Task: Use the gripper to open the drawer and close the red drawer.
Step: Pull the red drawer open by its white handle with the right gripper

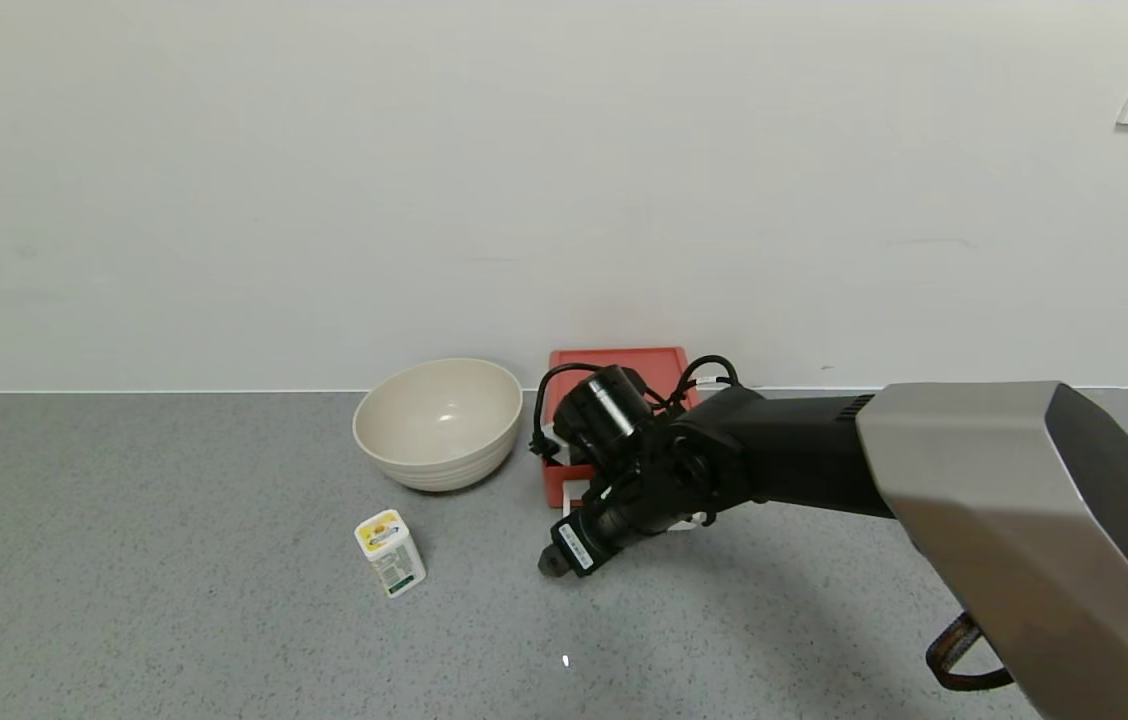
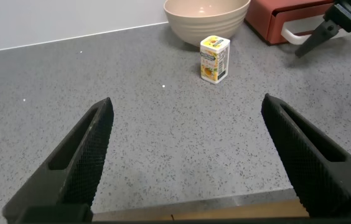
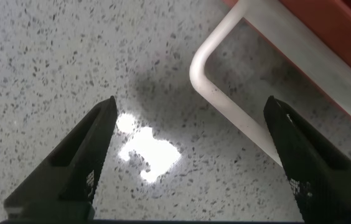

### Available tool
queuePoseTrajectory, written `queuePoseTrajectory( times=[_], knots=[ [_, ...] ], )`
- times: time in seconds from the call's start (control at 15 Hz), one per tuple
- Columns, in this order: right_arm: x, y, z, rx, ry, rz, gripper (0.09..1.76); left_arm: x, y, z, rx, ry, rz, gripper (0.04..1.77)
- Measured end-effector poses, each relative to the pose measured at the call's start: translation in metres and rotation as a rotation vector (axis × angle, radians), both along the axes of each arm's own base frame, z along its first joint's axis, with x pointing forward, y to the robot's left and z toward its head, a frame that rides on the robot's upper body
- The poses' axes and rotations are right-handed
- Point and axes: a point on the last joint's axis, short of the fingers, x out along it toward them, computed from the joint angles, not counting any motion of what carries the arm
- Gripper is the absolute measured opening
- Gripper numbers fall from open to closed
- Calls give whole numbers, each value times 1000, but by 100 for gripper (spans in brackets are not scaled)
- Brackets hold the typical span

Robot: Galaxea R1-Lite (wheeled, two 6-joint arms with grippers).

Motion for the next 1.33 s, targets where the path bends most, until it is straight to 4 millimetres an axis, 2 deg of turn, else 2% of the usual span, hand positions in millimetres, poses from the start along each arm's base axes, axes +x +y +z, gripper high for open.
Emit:
queuePoseTrajectory(
  times=[0.8, 1.33],
  knots=[
    [-34, 3, 10, -42, 159, 8, 171, 0, 0, 0, 0, 0, 0, 172],
    [-52, 9, 6, -62, 212, -7, 171, 0, 0, 0, 0, 0, 0, 172]
  ],
)
